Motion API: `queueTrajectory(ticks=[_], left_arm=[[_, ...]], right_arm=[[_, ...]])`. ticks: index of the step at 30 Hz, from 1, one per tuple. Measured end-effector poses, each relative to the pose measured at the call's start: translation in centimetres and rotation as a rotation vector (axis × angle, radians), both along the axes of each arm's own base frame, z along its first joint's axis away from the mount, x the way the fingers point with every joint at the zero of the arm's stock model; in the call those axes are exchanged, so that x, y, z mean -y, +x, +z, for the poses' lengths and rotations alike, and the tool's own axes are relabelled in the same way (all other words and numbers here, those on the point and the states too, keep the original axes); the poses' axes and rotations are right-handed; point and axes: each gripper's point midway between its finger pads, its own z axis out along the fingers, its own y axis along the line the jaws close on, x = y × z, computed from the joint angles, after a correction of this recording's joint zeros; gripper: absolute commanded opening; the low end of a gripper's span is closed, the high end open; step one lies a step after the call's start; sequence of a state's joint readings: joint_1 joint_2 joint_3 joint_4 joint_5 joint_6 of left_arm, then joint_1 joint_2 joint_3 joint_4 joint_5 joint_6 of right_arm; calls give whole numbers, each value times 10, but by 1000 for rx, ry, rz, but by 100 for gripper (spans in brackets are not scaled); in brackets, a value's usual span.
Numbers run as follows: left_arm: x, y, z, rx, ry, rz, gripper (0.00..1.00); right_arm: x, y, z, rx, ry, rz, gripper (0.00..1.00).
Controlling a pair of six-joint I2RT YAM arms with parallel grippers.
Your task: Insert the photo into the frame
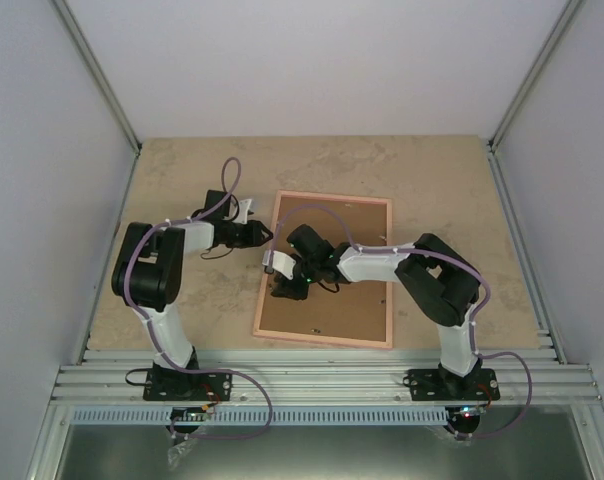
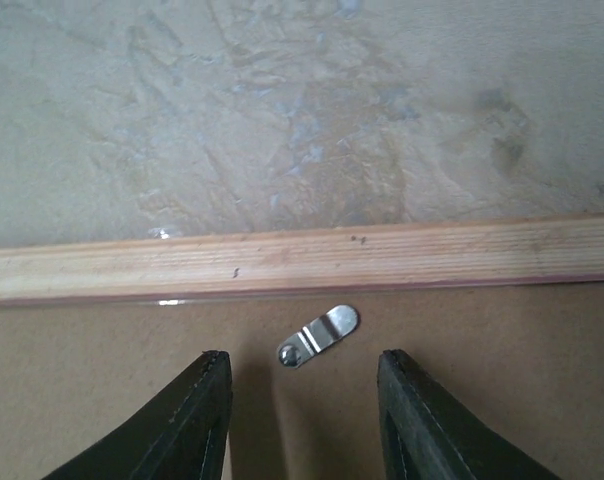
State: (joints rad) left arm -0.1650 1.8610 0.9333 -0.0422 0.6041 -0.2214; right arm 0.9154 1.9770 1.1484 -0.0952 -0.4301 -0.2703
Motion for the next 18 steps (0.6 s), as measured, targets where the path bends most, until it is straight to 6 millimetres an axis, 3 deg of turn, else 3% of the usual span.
queueTrajectory(ticks=[7, 14, 18], left_arm=[[2, 1, -1, 6, 19, 9, 32], [4, 1, -1, 7, 21, 11, 30], [4, 2, -1, 7, 21, 10, 29]], right_arm=[[-6, 3, -2, 56, 18, -14, 35], [-9, 2, -4, 89, 37, 1, 19], [-10, 0, -4, 94, 48, 20, 16]])
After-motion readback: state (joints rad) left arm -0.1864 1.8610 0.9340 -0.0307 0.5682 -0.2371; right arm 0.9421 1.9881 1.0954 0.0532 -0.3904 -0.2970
